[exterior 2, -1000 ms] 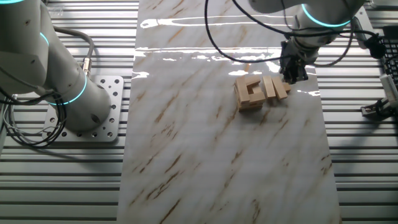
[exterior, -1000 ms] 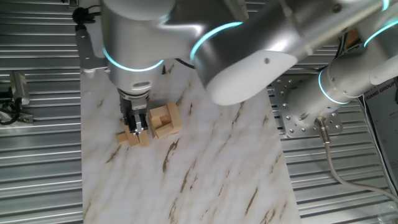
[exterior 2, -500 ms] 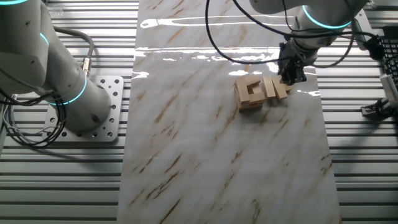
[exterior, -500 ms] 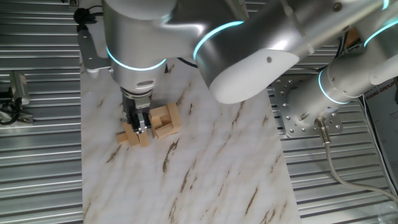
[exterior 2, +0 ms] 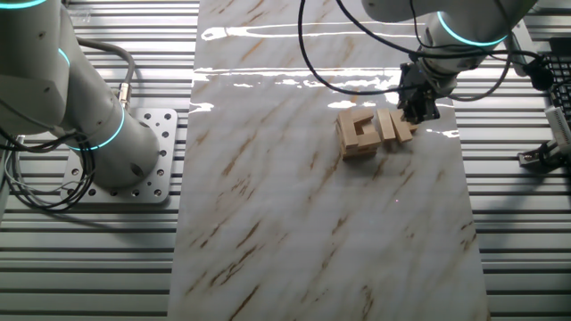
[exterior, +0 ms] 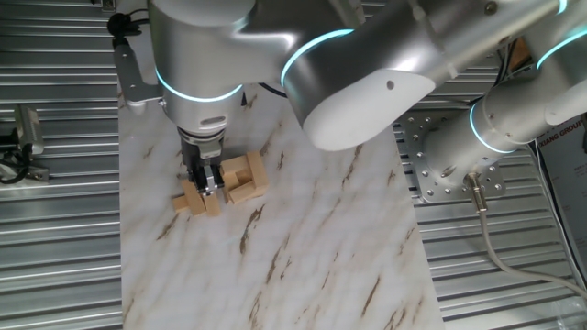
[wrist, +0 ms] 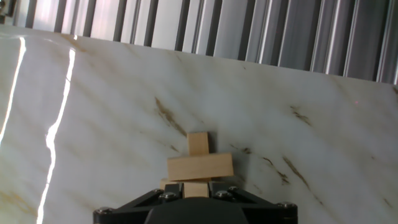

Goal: Play Jenga

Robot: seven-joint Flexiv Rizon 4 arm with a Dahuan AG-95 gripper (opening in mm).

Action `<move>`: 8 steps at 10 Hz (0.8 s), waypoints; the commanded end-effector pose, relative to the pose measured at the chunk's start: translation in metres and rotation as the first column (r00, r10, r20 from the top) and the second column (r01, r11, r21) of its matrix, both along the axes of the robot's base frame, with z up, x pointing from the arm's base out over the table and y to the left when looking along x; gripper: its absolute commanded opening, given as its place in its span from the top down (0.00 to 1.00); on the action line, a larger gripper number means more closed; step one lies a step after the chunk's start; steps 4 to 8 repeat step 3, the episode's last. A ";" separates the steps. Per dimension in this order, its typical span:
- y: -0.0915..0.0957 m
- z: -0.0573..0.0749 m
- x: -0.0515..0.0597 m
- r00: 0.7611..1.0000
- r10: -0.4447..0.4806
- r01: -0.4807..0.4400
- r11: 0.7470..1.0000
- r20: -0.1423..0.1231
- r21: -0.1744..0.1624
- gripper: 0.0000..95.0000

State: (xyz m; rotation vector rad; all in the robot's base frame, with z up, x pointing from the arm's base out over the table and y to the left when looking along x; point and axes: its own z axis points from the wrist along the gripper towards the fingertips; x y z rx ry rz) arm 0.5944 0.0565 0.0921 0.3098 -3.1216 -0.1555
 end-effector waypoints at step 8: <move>0.000 -0.001 0.001 1.000 -0.002 0.002 1.000 -0.002 0.002 0.80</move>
